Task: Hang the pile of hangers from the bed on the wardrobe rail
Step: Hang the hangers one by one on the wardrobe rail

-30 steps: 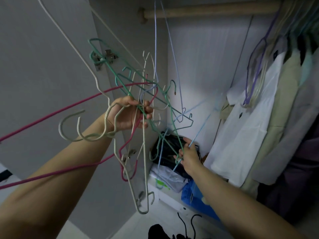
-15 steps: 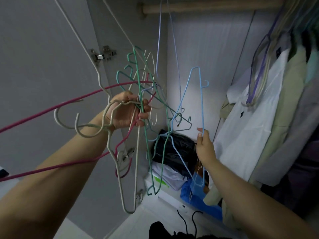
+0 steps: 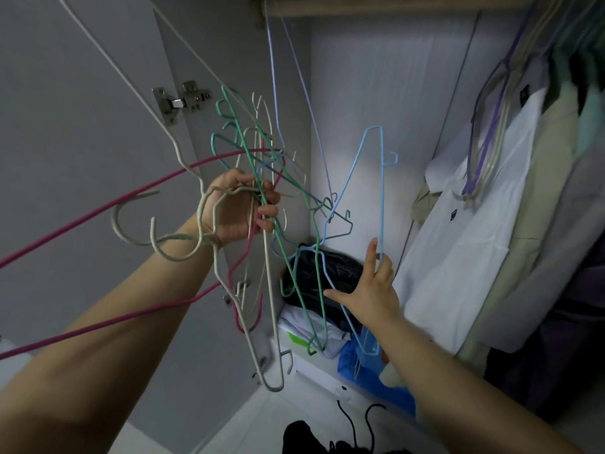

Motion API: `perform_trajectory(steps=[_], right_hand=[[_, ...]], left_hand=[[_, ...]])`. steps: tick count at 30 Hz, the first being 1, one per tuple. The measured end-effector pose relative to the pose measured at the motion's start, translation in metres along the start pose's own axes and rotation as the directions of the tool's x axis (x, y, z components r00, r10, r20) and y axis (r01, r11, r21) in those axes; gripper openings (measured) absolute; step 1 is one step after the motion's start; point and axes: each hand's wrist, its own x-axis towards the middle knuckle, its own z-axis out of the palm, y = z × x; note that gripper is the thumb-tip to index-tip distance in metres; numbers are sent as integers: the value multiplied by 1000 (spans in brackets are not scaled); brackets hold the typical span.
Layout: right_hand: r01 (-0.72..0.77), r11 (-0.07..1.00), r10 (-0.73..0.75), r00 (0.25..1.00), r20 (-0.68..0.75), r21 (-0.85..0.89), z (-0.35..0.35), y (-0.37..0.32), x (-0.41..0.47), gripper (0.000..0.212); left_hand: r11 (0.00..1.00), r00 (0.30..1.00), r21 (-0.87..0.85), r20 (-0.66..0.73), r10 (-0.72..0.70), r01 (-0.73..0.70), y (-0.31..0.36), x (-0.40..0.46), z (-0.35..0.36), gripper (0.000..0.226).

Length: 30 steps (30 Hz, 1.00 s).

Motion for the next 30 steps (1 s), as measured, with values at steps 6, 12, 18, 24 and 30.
perform_trajectory(steps=[6,12,18,24,30], right_hand=[[-154,968,168,984,-54,199,20,-15,-13,134],[-207,968,217,974,-61,142,13,-22,-12,132],[-221,960,217,975,42,174,7,-21,4,132],[-181,962,192,981,-38,204,-8,-14,16,124],[-212,963,226,971,-75,166,-16,16,9,126]], left_hand=[[995,997,-102,80,14,-6,-4,7,-4,30],[998,996,-70,89,1,5,-5,5,-3,32],[999,992,-13,116,-49,51,-7,5,-9,35],[993,985,41,133,-111,107,-17,7,-2,37],[996,993,34,88,-81,78,2,6,-8,35]])
